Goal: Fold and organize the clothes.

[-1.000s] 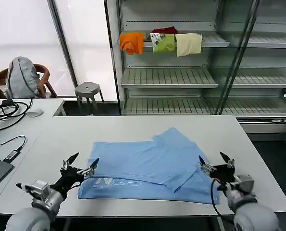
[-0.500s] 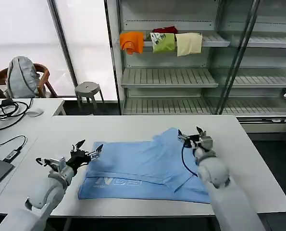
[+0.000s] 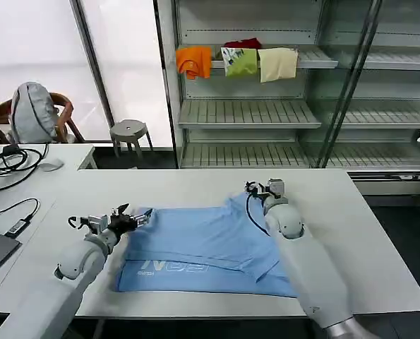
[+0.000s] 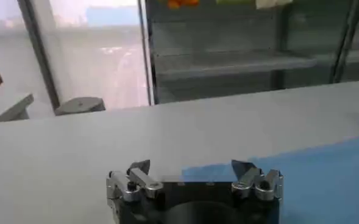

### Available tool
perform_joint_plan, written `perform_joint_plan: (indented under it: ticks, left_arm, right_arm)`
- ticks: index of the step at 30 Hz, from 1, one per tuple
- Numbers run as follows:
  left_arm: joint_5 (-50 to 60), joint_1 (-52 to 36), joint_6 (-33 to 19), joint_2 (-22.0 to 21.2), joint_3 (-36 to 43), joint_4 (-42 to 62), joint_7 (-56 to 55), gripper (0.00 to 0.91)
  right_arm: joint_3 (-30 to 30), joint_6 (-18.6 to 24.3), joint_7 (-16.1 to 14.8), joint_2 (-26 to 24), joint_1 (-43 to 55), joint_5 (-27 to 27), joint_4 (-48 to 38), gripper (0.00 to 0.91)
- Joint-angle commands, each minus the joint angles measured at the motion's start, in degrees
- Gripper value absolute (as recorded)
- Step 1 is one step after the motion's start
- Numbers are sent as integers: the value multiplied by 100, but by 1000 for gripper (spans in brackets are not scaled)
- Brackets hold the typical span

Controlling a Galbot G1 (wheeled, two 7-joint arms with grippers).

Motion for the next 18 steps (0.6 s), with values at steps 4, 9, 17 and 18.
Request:
perform_joint_plan:
  ticks: [4,9,17,18]
  left_arm:
    - [-60,-316,86,-105,198,485,43,907]
    - [-63,-327,39,-79,164,496,44,907]
    - [-100,-320,-17,34,192,484,126,907]
    - [-98,-320,-15,44,203,485,127,907]
  right_arm:
    - [-7,34,-26,142,154,102,-491,907]
    - [44,68,-56,172,151,193,-534,907]
    - [102,120,-97,264,195,152,-766,725]
    - [101,116,-101,262,200,155,-757,453]
